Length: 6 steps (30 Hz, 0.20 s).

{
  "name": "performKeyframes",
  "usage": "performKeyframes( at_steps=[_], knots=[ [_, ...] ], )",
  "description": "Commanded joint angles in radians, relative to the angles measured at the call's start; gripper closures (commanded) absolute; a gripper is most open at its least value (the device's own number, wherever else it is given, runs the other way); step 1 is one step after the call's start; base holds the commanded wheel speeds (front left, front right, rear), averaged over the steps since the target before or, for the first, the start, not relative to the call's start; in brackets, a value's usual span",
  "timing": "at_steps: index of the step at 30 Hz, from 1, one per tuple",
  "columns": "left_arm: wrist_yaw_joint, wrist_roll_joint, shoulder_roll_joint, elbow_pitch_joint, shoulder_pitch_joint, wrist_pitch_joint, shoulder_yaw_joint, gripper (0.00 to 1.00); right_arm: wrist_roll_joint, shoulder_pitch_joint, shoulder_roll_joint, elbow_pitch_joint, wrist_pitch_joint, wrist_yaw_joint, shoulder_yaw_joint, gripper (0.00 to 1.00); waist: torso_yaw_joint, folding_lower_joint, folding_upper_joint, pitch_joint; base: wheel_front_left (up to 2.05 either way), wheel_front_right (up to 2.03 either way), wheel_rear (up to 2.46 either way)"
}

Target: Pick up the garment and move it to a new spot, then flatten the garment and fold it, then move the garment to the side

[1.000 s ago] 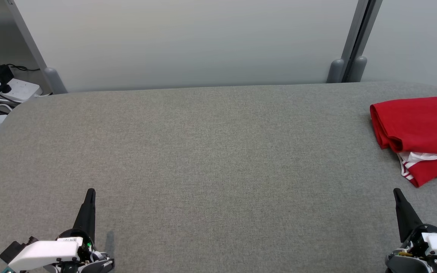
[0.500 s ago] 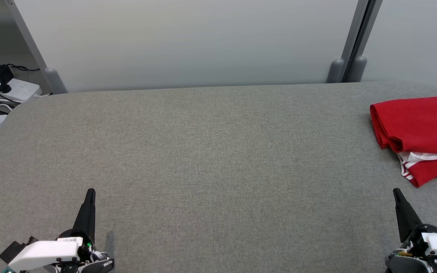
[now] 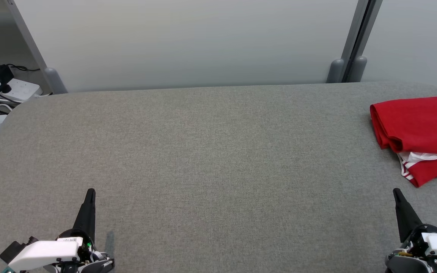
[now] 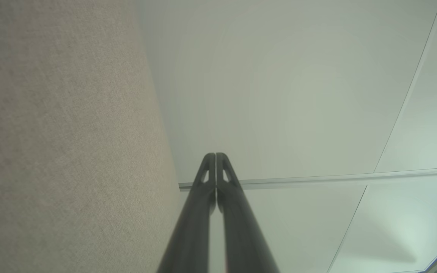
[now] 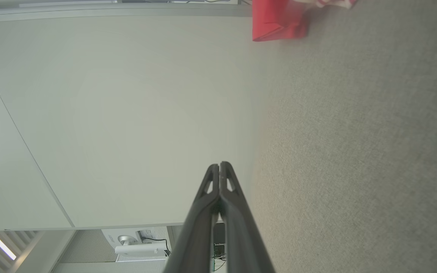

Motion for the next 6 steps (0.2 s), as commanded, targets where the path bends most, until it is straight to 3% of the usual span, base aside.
performKeyframes(
  at_steps=[1, 6],
  knots=[
    [-0.009, -0.005, 0.018, -0.022, -0.055, 0.007, 0.032, 1.0, -0.008, -0.045, -0.011, -0.026, 0.007, 0.0, 0.016, 1.0, 0.0, 0.0, 0.0, 0.0, 0.0, 0.0, 0.0],
    [-0.009, -0.005, 0.018, -0.022, -0.055, 0.007, 0.032, 1.0, -0.008, -0.045, -0.011, -0.026, 0.008, 0.0, 0.015, 1.0, 0.0, 0.0, 0.0, 0.0, 0.0, 0.0, 0.0]
  ],
)
